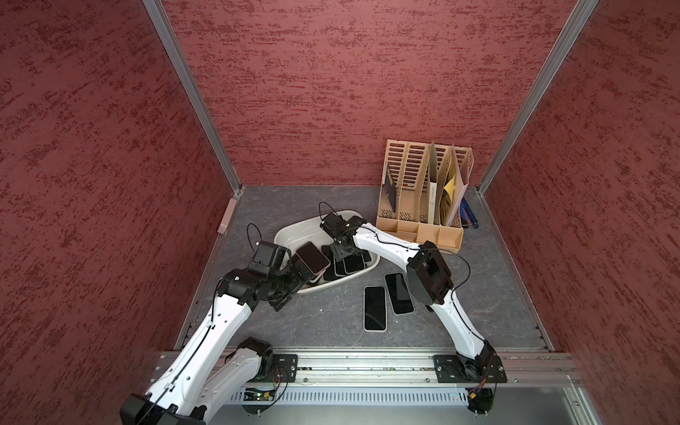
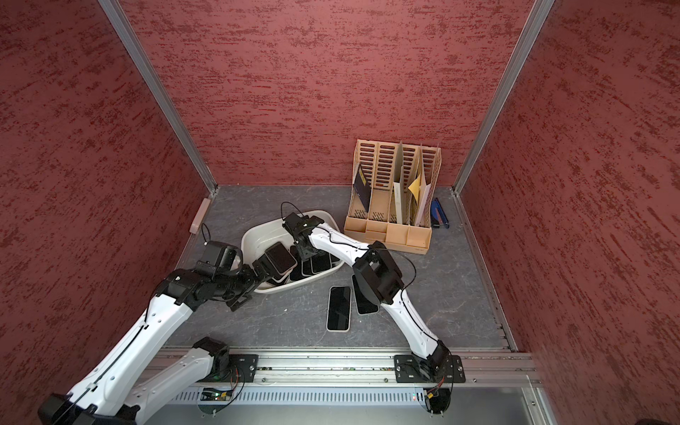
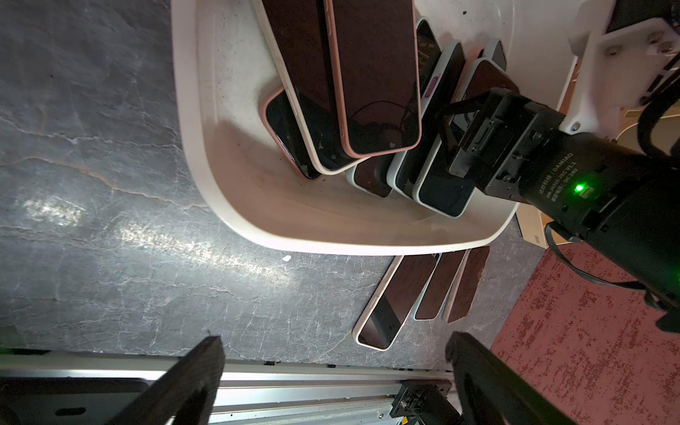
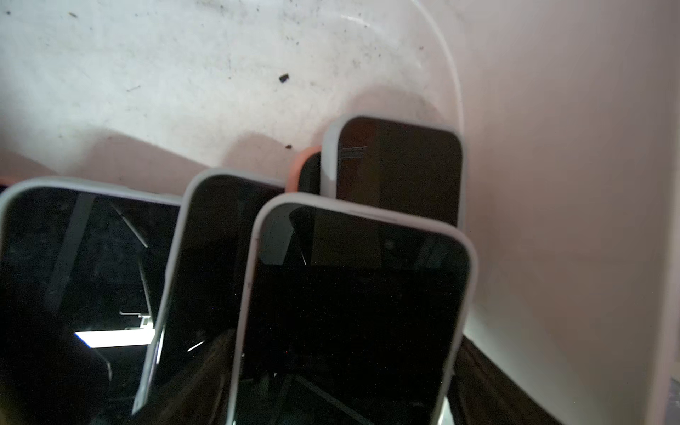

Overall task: Take the phone out of the storage box
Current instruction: Pick up the phone from the storage box.

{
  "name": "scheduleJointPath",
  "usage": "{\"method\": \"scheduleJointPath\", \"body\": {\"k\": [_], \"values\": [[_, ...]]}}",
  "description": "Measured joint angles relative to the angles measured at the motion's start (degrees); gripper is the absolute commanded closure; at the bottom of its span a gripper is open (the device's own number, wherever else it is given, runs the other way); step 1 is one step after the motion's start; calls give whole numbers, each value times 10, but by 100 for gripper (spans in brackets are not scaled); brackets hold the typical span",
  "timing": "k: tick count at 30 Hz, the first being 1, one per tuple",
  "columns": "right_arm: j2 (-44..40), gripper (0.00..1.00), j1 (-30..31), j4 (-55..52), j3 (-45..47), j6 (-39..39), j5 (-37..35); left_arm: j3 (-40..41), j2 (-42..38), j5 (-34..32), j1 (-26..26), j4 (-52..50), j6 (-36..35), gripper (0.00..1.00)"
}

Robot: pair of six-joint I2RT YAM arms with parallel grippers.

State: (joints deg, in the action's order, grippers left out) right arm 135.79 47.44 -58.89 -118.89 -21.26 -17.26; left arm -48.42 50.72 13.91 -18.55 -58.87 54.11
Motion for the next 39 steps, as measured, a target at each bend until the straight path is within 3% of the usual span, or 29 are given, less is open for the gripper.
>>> {"method": "scheduleJointPath", "body": {"k": [4,12,18,31,35,39], "values": [[-6,2,-6,3,9,-8,22,3,0,2,0,3,0,0],[-5,2,-9,-5,3,-7,32,14,-5,6,0,7,0,0],[2,14,-9,-12,-7,-3,39,20,-12,7,0,7,1,0],[-17,18,-9,-8,7,11,57,25,8,15,-2,40,0,0],[-51,19,-16,3,17,11,92,25,13,11,-27,64,0,0],[-99,20,-31,26,23,0,133,25,30,-6,-85,86,-7,0]]}}
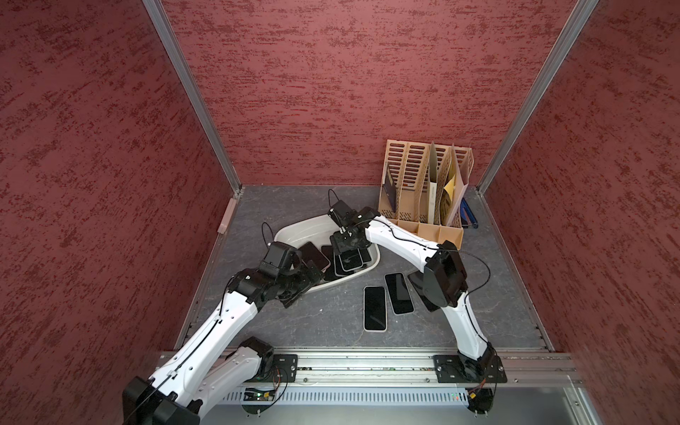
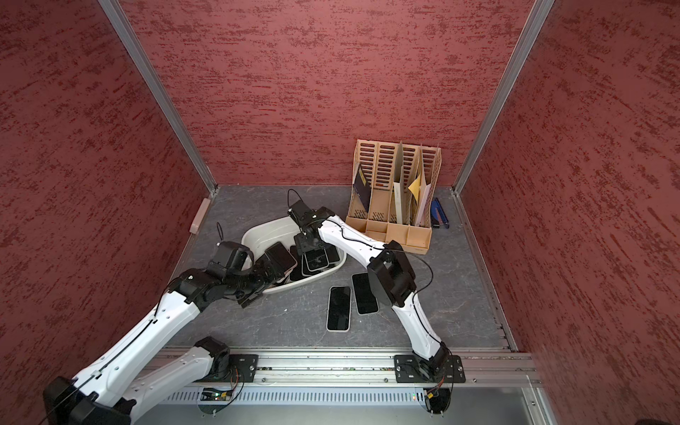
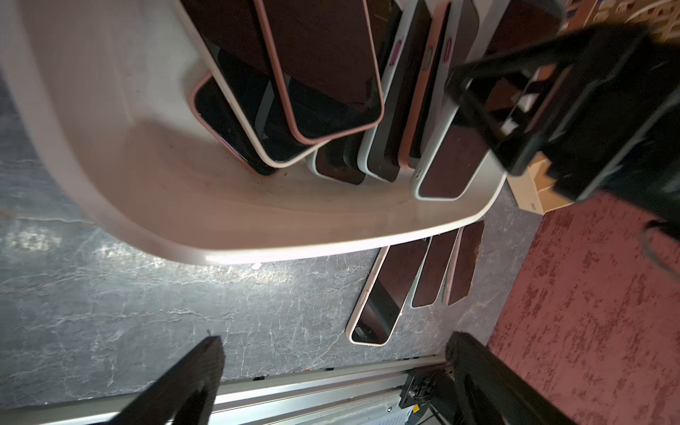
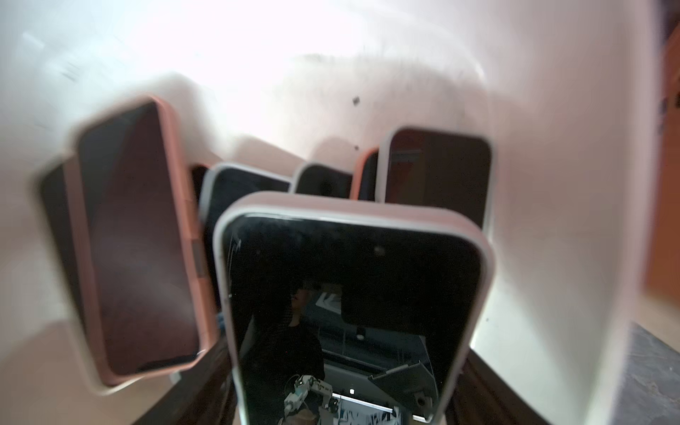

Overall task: Take the phone out of the storage box
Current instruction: Pick up the phone from the storage box, then place the phone at the center of the board.

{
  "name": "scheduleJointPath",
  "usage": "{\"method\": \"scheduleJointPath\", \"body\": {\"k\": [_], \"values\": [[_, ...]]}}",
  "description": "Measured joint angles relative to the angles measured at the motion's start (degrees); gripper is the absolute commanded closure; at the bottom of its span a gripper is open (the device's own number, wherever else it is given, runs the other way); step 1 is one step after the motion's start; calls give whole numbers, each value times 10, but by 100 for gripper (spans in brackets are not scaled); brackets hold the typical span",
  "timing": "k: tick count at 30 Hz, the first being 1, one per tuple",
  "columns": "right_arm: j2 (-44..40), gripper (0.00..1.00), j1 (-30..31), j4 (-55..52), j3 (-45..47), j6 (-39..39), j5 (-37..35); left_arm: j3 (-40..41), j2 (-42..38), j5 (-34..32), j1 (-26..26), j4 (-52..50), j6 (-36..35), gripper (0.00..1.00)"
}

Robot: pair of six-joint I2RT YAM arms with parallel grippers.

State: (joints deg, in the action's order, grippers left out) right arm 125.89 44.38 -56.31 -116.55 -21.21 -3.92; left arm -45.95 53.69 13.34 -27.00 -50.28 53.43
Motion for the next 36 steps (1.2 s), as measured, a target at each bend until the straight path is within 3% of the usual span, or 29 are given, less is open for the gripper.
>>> {"method": "scheduleJointPath", "body": {"k": [6,15,27,36], "values": [[-63,20,-24,30,40,-13,45,0,24,-30,-55,23,-2,0],[-127,21,-36,45,154,-30,96,2,-6,-69,-64,88,-4,0],[-287,21,-36,61,308,-45,125,11,-67,-129,-105,109,-2,0],[-357,21,-30,85,434,-94,145,22,-89,-207,-198,107,12,0]]}}
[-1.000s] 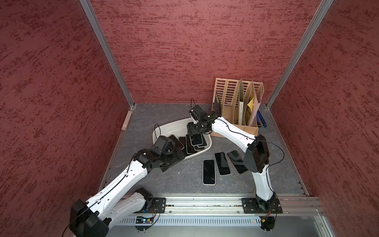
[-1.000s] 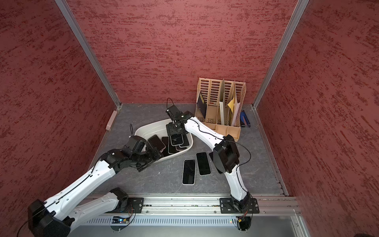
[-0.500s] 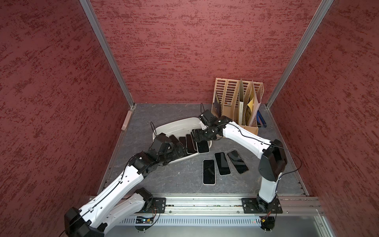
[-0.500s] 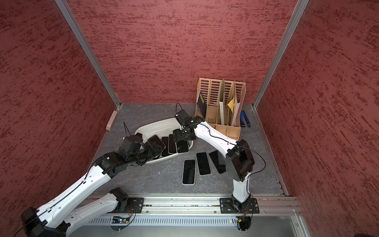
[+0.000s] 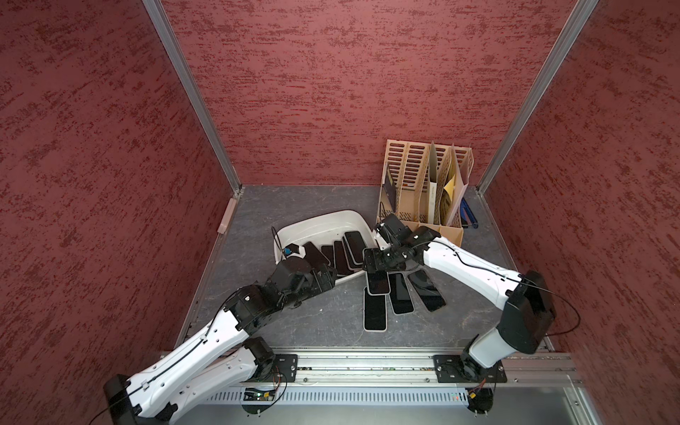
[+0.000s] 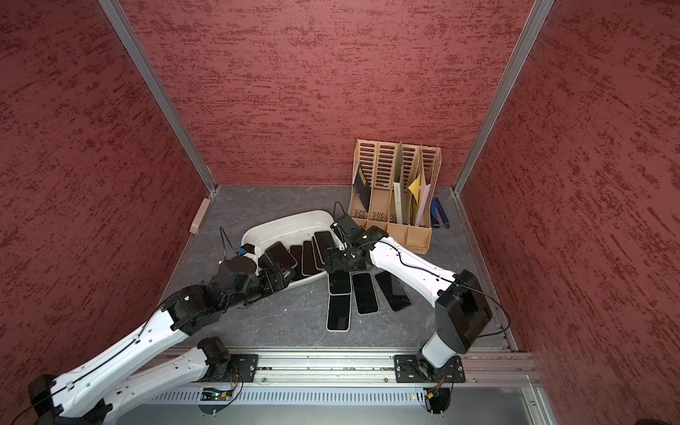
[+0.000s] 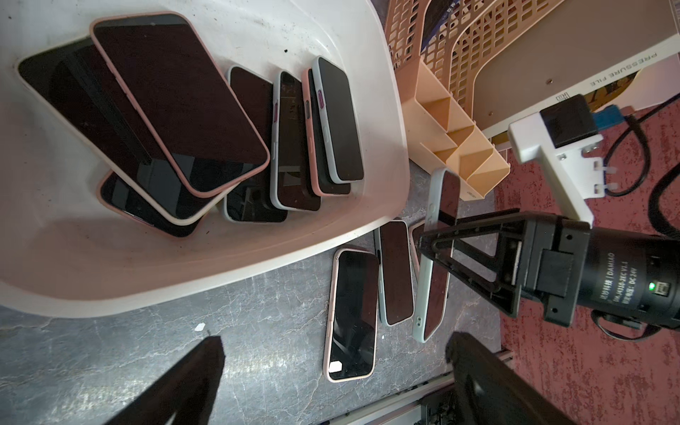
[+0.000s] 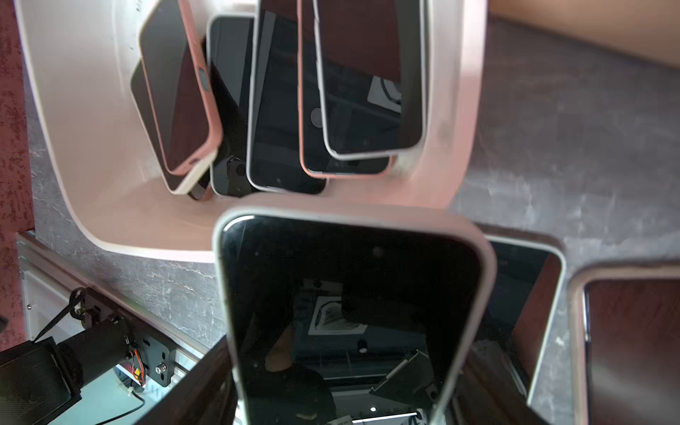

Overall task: Take the phone out of the storage box
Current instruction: Place the phone at the center of the board.

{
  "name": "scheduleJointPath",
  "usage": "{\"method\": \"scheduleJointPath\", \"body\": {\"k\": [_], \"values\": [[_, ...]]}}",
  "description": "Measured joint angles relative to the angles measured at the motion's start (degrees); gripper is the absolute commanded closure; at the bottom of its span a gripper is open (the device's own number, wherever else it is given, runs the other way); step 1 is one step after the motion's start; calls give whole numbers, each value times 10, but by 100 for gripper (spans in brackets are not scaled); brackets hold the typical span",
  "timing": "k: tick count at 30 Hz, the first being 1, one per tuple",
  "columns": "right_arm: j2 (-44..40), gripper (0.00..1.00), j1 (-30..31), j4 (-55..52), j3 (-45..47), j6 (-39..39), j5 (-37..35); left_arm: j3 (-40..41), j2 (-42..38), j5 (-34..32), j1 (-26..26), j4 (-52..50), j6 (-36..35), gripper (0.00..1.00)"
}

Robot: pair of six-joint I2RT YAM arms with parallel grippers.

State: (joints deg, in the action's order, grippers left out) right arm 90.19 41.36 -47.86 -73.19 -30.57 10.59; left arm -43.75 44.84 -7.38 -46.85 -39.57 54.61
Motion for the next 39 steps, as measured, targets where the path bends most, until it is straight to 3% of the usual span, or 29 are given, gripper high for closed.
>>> {"method": "scheduleJointPath", "body": {"k": [7,15,27,39], "values": [[-69,21,31,25,89,-55,10,4,14,-59,-62,-2,19,0],[-83,21,70,72,161,-140,23,5,15,-99,-70,-26,47,0],[19,21,141,181,157,-248,27,5,-30,-125,-72,-106,86,0],[101,19,166,214,113,-286,25,5,-77,-141,-72,-171,99,0]]}}
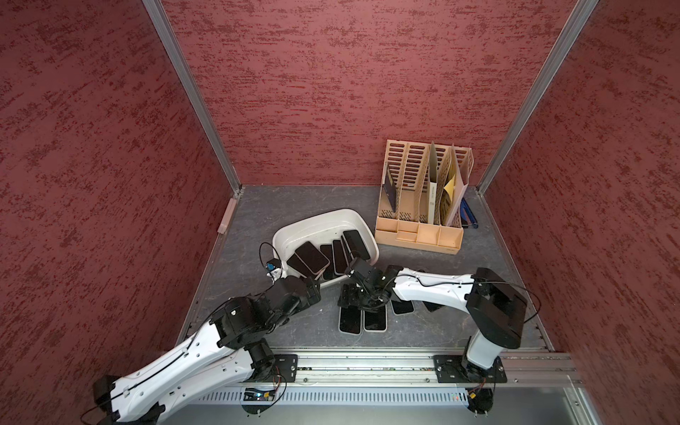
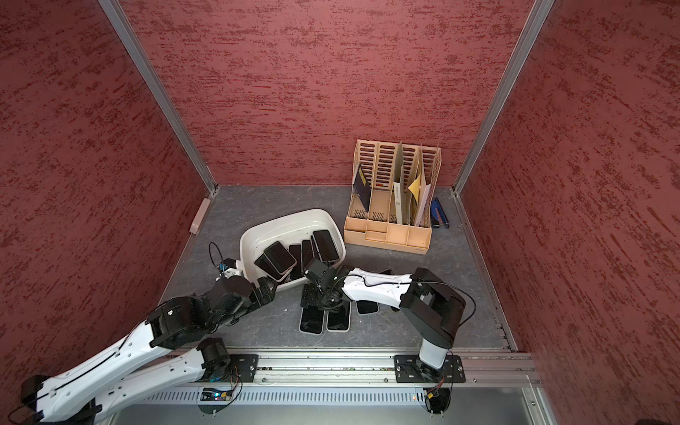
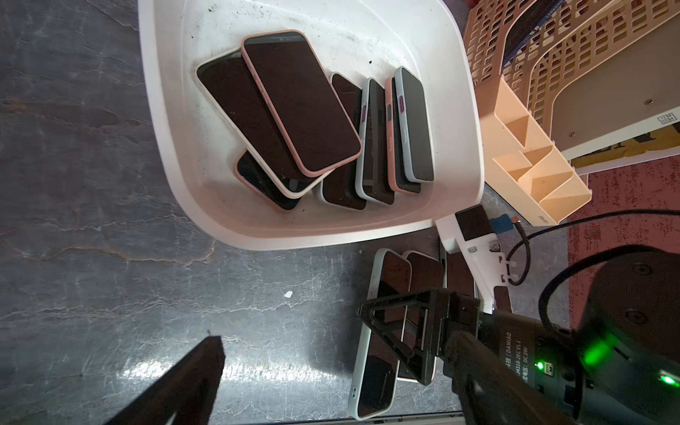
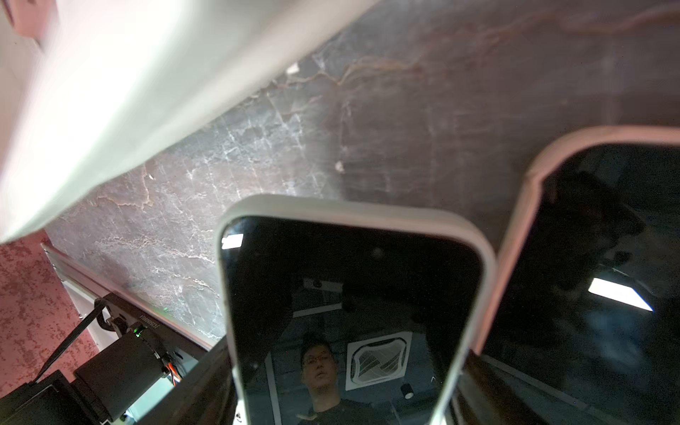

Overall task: Take the phone out of the storage box
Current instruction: Place the phone at the center of the board.

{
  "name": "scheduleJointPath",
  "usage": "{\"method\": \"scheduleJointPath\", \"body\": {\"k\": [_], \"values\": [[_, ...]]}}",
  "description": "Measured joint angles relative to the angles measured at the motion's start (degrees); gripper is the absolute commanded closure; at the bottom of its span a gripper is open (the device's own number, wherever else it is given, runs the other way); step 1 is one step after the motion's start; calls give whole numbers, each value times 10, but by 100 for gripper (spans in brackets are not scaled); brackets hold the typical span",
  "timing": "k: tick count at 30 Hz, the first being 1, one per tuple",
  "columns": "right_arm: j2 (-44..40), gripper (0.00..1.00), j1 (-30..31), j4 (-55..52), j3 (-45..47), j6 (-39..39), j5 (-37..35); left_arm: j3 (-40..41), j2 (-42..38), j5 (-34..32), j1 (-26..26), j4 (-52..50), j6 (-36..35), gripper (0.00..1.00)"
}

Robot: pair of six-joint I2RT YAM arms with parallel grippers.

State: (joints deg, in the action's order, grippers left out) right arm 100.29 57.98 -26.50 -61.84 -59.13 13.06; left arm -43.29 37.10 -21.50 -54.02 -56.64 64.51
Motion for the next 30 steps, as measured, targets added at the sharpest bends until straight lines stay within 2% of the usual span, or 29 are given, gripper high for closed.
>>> {"method": "scheduleJointPath", "body": {"k": [8,24,30], "values": [[36,16,7,-2,-20,-2,0,0,-17,-5,0,-23,6,0],[40,6,8,-22,-33,11,-7,0,-22,-6,0,-29,19,0],[5,2,15,-88,-55,75,-57,0,-15,2,33,-39,43,0]]}}
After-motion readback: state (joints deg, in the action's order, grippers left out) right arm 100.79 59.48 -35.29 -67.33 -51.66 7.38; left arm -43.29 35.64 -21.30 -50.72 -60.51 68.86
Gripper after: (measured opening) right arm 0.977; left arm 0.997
